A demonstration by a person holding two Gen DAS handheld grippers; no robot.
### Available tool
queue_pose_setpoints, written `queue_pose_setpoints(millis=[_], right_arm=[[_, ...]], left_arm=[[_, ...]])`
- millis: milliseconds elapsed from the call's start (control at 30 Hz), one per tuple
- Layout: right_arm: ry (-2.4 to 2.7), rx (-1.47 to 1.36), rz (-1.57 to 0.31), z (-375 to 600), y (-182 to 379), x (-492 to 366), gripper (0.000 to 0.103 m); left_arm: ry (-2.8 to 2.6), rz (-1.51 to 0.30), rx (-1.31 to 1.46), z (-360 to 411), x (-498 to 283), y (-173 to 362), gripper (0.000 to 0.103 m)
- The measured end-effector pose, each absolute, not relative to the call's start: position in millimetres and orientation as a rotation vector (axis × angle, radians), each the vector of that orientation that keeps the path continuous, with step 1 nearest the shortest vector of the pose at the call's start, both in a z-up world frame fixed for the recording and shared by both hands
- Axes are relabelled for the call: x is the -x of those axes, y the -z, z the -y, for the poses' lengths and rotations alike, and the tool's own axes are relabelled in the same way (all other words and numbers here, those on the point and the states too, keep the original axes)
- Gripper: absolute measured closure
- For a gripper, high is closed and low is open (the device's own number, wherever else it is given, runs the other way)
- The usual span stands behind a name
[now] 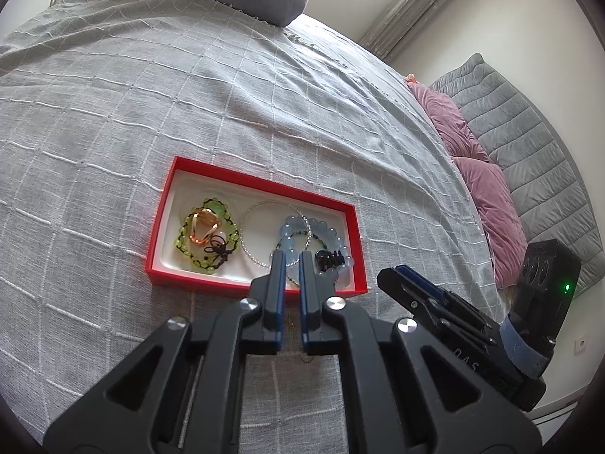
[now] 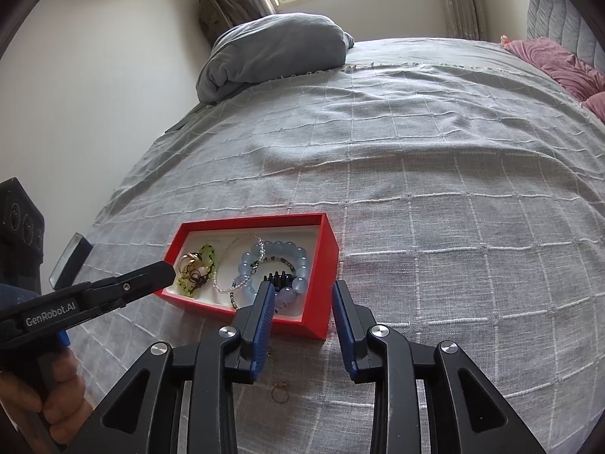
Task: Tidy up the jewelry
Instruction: 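Move both open tools back toward the small earrings beside the box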
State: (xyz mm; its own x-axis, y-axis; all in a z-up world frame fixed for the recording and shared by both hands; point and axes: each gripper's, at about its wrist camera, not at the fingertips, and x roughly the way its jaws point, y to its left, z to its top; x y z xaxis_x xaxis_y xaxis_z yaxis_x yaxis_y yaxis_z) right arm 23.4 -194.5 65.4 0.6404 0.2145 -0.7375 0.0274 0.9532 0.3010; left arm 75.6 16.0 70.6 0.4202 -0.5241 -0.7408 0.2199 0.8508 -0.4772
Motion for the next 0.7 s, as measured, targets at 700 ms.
queue_pose_setpoints(millis=[700], right_arm=[[-0.11,-0.304,-0.972,192,-43,-14,0.059]], left_arm=[[0.453,-1.185,0.161,-20,-42,-37,0.084]])
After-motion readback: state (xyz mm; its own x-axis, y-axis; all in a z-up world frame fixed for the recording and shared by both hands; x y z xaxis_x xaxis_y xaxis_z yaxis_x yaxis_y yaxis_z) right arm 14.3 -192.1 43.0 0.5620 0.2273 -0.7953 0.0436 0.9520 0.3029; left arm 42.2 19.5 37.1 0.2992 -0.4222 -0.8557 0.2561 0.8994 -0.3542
